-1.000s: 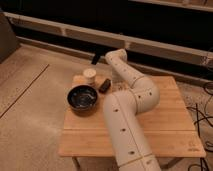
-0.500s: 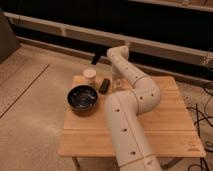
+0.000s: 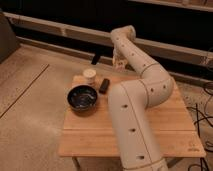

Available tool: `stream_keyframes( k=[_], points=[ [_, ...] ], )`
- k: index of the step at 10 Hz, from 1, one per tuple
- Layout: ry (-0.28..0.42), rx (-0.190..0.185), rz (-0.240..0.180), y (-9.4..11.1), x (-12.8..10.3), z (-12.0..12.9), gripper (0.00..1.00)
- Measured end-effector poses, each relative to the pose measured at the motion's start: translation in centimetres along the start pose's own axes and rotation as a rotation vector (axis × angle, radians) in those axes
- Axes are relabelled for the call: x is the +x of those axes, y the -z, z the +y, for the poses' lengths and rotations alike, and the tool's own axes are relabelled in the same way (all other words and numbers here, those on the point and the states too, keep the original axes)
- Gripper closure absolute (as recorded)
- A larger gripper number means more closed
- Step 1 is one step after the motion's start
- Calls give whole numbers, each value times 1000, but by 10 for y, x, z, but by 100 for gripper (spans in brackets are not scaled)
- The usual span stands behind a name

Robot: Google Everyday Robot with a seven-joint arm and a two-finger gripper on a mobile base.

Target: Place the bottle in the ceramic bowl

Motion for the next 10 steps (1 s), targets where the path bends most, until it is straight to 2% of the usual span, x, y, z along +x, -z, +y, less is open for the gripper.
stream_keyframes(
  k=[1, 2, 3, 4, 7, 10],
  points=[
    [28, -16, -63, 26, -12, 14, 100],
    [47, -27, -95, 40, -16, 23, 100],
    [108, -55, -161, 73, -10, 53, 100],
    [137, -64, -177, 83, 2, 65, 100],
    [243, -87, -212, 108, 66, 106, 100],
    [284, -72, -184, 96, 108, 117, 100]
  ],
)
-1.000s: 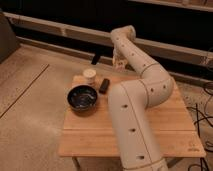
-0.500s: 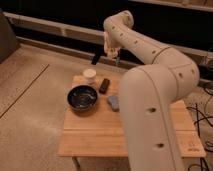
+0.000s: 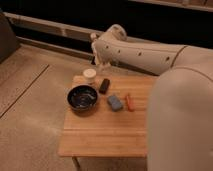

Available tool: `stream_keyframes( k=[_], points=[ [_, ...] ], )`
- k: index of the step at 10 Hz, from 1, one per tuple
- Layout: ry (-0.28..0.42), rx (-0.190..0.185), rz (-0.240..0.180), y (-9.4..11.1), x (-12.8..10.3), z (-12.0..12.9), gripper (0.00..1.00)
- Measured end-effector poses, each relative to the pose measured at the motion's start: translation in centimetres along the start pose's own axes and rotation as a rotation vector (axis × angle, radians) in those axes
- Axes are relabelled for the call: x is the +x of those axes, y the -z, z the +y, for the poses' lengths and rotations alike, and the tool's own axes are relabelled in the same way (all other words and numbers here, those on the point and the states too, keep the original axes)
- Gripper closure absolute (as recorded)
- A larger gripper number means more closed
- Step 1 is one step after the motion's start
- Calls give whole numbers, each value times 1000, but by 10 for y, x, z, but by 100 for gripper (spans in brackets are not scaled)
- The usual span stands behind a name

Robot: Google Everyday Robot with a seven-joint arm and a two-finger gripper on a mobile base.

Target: Place the bottle in the ceramic bowl

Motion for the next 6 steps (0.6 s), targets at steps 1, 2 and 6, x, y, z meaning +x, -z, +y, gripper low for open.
stream_keyframes(
  k=[1, 2, 6],
  points=[
    [17, 3, 13, -7, 4, 6, 100],
    [44, 8, 34, -20, 5, 16, 100],
    [175, -31, 87, -56, -6, 76, 100]
  ],
)
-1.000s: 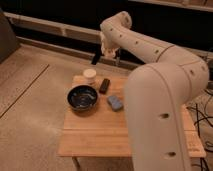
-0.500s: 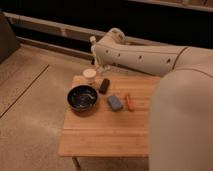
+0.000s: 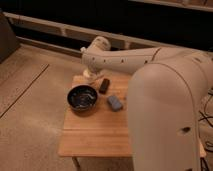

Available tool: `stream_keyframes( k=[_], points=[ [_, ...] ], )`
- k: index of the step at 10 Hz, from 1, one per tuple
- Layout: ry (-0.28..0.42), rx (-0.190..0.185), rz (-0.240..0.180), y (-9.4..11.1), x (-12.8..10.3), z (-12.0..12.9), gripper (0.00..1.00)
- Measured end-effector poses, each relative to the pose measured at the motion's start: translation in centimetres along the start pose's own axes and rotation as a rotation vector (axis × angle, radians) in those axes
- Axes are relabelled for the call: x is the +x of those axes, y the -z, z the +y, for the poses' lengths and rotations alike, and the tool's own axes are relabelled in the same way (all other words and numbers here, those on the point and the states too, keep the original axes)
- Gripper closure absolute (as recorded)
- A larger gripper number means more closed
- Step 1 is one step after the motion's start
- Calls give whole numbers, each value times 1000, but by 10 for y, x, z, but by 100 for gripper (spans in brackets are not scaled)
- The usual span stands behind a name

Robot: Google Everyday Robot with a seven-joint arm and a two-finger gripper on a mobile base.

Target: Place the bottle in the ceramic bowl

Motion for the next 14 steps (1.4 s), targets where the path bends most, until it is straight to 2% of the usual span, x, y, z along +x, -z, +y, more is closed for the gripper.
stream_keyframes(
  k=[4, 6, 9, 11, 14],
  points=[
    [34, -58, 23, -9, -3, 37, 100],
    [18, -74, 45, -14, 5, 40, 100],
    [-38, -110, 103, -29, 23, 44, 100],
    [-73, -134, 160, -45, 36, 48, 100],
    [-75, -159, 223, -64, 44, 57, 100]
  ],
)
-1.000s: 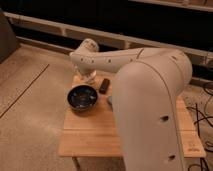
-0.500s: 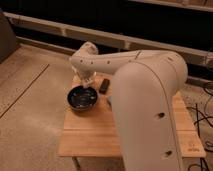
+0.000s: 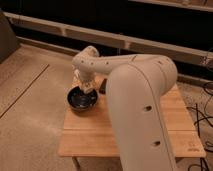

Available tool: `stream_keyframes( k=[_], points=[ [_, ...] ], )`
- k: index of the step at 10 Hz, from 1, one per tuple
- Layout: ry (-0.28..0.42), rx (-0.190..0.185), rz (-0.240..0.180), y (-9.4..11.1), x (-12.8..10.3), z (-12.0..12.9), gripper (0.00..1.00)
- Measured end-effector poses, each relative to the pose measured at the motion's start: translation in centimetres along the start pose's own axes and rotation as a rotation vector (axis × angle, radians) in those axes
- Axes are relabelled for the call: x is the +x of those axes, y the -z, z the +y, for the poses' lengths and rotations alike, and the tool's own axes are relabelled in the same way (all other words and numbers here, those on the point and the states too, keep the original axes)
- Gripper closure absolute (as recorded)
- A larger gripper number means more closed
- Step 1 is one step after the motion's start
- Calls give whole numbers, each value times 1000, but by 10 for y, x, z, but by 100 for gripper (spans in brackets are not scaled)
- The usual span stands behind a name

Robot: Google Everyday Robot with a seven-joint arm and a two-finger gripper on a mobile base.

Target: Place the bottle in the ceramic bowl

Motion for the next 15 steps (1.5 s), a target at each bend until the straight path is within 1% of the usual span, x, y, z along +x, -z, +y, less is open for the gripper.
stream_keyframes(
  k=[2, 3, 9, 11, 13, 15],
  points=[
    [12, -14, 41, -12, 5, 4, 100],
    [18, -11, 55, -15, 6, 3, 100],
    [21, -15, 57, -16, 7, 1, 100],
    [59, -22, 81, -21, 15, 5, 100],
    [103, -13, 96, -24, 21, 12, 100],
    [124, -4, 107, -26, 25, 13, 100]
  ],
)
